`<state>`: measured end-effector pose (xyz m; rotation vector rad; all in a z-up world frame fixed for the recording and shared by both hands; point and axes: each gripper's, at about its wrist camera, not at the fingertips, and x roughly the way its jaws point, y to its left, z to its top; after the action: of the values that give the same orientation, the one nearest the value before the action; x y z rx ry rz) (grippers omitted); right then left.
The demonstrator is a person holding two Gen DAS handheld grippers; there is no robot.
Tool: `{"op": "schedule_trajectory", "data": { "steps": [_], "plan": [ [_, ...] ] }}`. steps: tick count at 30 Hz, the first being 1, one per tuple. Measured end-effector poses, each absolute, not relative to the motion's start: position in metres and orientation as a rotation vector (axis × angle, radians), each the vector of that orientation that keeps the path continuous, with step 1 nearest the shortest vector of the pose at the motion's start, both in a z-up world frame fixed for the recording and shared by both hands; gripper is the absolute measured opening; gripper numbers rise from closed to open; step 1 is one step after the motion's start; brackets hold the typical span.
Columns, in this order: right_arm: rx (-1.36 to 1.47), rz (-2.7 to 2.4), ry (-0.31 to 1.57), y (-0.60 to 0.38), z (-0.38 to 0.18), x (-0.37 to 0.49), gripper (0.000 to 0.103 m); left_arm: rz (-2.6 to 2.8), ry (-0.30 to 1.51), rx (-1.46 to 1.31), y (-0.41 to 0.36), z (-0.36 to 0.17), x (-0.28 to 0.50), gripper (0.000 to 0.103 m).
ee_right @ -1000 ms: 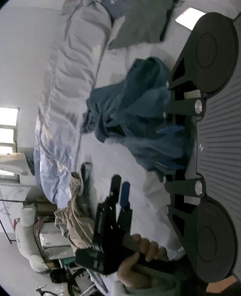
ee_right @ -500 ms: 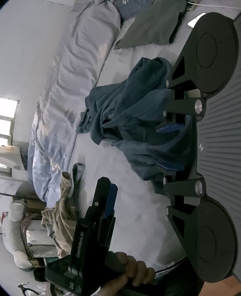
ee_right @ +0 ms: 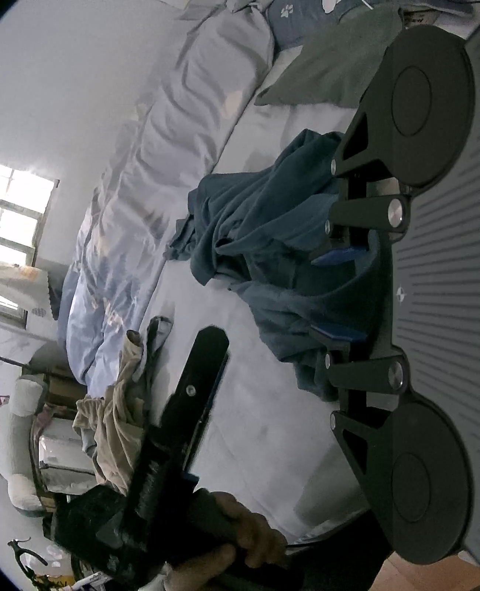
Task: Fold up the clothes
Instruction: 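Hold the garment with the right gripper while the left gripper grasps its edge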
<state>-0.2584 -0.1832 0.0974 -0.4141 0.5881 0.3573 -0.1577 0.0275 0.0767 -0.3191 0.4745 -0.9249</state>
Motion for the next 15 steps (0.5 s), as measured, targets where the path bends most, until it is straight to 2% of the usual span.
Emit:
{"op": "schedule_trajectory", "data": {
  "steps": [15],
  "plan": [
    [-0.474, 0.414, 0.597, -0.184, 0.096, -0.241, 0.035, -0.954, 0.252, 0.138, 0.001, 0.08, -0.21, 0.057]
  ]
}}
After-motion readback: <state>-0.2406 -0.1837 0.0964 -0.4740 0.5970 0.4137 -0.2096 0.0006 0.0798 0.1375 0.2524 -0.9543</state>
